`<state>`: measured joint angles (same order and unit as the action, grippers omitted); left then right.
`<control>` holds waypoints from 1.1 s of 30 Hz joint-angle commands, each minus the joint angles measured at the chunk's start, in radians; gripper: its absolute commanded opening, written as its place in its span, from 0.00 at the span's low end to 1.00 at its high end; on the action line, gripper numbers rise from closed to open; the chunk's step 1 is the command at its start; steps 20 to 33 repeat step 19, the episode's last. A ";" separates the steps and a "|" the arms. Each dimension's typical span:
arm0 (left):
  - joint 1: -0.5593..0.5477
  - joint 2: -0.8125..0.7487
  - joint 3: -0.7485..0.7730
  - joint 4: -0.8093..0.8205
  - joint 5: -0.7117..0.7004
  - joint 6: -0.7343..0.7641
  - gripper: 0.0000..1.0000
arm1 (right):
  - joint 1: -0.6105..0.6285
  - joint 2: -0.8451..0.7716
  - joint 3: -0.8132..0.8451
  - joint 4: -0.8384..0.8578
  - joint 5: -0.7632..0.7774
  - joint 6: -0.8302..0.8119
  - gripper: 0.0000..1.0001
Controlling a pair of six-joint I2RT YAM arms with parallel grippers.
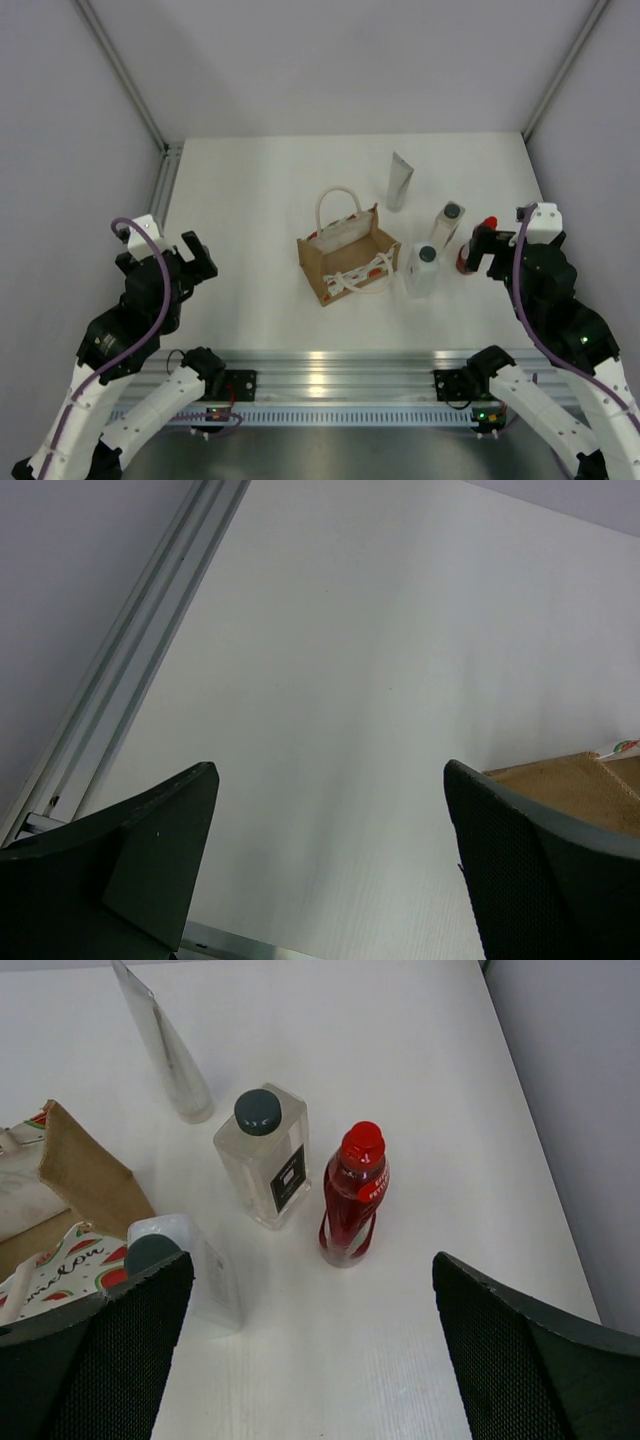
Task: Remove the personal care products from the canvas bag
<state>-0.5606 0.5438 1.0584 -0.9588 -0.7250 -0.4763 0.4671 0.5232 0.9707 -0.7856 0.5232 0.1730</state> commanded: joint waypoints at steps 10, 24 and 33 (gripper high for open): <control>0.004 -0.005 -0.023 0.000 -0.010 -0.025 0.98 | -0.008 -0.032 0.006 -0.038 0.038 0.006 1.00; 0.004 -0.005 -0.026 0.000 -0.008 -0.036 0.98 | -0.008 -0.034 0.000 -0.038 0.034 0.014 0.99; 0.004 -0.005 -0.026 0.000 -0.008 -0.036 0.98 | -0.008 -0.034 0.000 -0.038 0.034 0.014 0.99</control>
